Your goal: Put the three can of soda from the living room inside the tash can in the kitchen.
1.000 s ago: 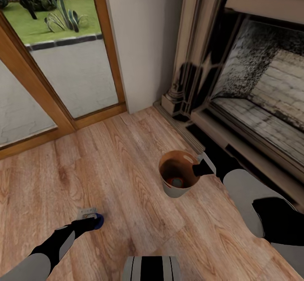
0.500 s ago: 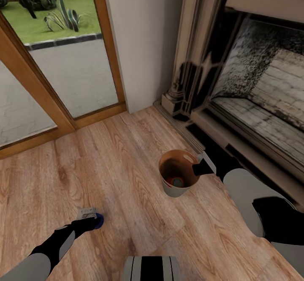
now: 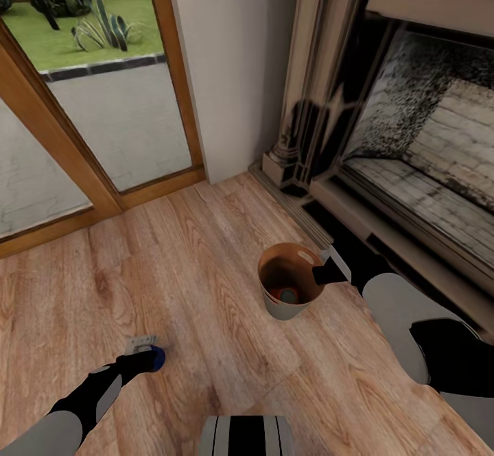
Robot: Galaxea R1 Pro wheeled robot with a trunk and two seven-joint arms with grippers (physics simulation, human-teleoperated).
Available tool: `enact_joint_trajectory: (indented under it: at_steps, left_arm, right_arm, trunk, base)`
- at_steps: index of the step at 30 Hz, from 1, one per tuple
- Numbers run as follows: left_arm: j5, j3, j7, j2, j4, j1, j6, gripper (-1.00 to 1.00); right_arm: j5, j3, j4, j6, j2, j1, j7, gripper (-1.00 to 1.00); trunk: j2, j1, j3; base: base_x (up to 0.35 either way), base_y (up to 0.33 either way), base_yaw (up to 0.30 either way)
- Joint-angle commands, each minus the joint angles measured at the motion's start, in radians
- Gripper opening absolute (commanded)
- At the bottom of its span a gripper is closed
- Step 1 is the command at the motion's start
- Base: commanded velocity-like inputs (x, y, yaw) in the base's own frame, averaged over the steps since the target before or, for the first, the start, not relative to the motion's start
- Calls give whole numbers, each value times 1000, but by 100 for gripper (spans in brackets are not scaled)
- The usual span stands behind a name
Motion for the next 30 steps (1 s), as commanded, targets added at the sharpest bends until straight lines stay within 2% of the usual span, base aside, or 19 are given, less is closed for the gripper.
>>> enact_joint_trajectory:
  at_steps: [1, 11, 30]
  left_arm:
    - [-2, -1, 0, 0, 0, -1, -1, -100]
    - [-2, -1, 0, 0, 2, -1, 0, -100]
    - [-4, -2, -5, 0, 2, -1, 12, -100]
  right_arm:
    - [12, -10, -4, 0, 0, 4, 2, -100]
    - [12, -10, 0, 0, -2, 4, 2, -100]
    - [12, -9, 4, 0, -4, 4, 1, -100]
  trunk:
    - [0, 26, 0]
    - [0, 26, 0]
    - [5, 18, 73]
  base:
    - [0, 0, 0]
    - [0, 0, 0]
    - [0, 0, 0]
